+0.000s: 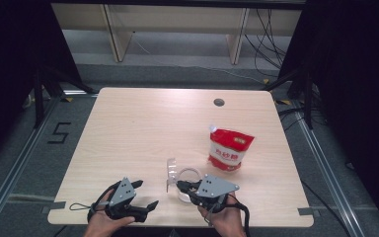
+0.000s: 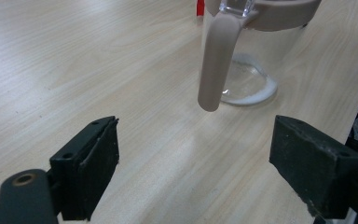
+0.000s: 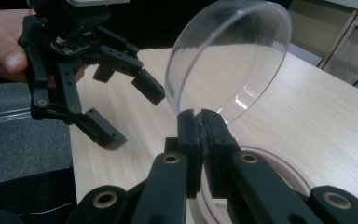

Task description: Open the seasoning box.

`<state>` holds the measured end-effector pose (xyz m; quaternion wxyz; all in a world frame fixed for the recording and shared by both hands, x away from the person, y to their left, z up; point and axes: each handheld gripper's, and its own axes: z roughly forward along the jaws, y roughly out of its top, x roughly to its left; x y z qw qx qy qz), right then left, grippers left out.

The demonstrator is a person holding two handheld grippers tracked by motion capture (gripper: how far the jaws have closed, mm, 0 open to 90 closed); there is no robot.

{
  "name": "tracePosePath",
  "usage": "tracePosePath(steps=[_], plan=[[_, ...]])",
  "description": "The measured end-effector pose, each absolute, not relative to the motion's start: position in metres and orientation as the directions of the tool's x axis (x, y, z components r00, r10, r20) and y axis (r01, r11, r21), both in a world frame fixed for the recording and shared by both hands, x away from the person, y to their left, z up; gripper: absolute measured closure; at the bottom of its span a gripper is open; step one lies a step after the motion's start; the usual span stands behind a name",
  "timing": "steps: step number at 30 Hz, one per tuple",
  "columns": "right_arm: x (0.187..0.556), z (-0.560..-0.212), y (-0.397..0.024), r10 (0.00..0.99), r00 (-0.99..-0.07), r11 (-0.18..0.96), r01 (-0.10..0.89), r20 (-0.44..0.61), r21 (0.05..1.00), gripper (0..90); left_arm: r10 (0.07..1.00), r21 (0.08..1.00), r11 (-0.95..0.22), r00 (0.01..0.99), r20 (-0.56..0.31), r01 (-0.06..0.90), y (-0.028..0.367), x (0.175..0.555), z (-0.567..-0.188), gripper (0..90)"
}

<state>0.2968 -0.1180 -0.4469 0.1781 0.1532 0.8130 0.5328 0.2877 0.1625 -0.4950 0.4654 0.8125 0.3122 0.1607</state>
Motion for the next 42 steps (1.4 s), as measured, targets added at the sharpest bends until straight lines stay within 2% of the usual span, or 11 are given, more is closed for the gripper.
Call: tracePosePath(steps=[7, 10, 12, 13, 14, 18, 19, 22, 23, 34, 42], plan=[[0.298, -0.446, -0.119, 0.443, -0.887, 0.384, 0.059, -0.128, 0.922, 82.4, 0.664, 0.861, -0.36, 0.747, -0.034, 0.359, 0.165, 0.29, -0.494, 15.4], [0.304, -0.442, -0.138, 0.466, -0.877, 0.372, 0.076, -0.115, 0.925, 70.7, 0.673, 0.861, -0.351, 0.738, -0.041, 0.368, 0.167, 0.29, -0.493, 15.4], [0.306, -0.442, -0.143, 0.46, -0.881, 0.374, 0.078, -0.112, 0.924, 69.8, 0.678, 0.861, -0.339, 0.733, -0.055, 0.378, 0.166, 0.29, -0.494, 15.5], [0.305, -0.442, -0.155, 0.485, -0.866, 0.377, 0.08, -0.123, 0.923, 65.3, 0.678, 0.862, -0.333, 0.733, -0.063, 0.381, 0.165, 0.289, -0.494, 15.4], [0.305, -0.442, -0.161, 0.486, -0.865, 0.387, 0.083, -0.127, 0.918, 64.3, 0.665, 0.859, -0.365, 0.747, -0.03, 0.359, 0.167, 0.291, -0.494, 15.4], [0.306, -0.445, -0.178, 0.532, -0.839, 0.363, 0.106, -0.112, 0.926, 60.0, 0.664, 0.858, -0.364, 0.747, -0.033, 0.361, 0.166, 0.291, -0.494, 15.4], [0.307, -0.444, -0.19, 0.546, -0.831, 0.358, 0.113, -0.109, 0.927, 56.0, 0.668, 0.863, -0.353, 0.743, -0.038, 0.361, 0.166, 0.291, -0.493, 15.4], [0.308, -0.443, -0.199, 0.554, -0.826, 0.357, 0.122, -0.105, 0.926, 54.1, 0.675, 0.862, -0.336, 0.735, -0.06, 0.379, 0.166, 0.29, -0.493, 15.4], [0.308, -0.442, -0.207, 0.575, -0.811, 0.356, 0.126, -0.111, 0.926, 52.3, 0.671, 0.865, -0.349, 0.741, -0.038, 0.36, 0.167, 0.291, -0.492, 15.4], [0.31, -0.452, -0.245, 0.687, -0.725, 0.29, 0.21, -0.051, 0.934, 47.3, 0.676, 0.864, -0.35, 0.736, -0.035, 0.362, 0.166, 0.292, -0.491, 15.4], [0.315, -0.457, -0.265, 0.727, -0.685, 0.273, 0.238, -0.037, 0.932, 42.0, 0.674, 0.867, -0.348, 0.738, -0.033, 0.357, 0.165, 0.293, -0.49, 15.4]])
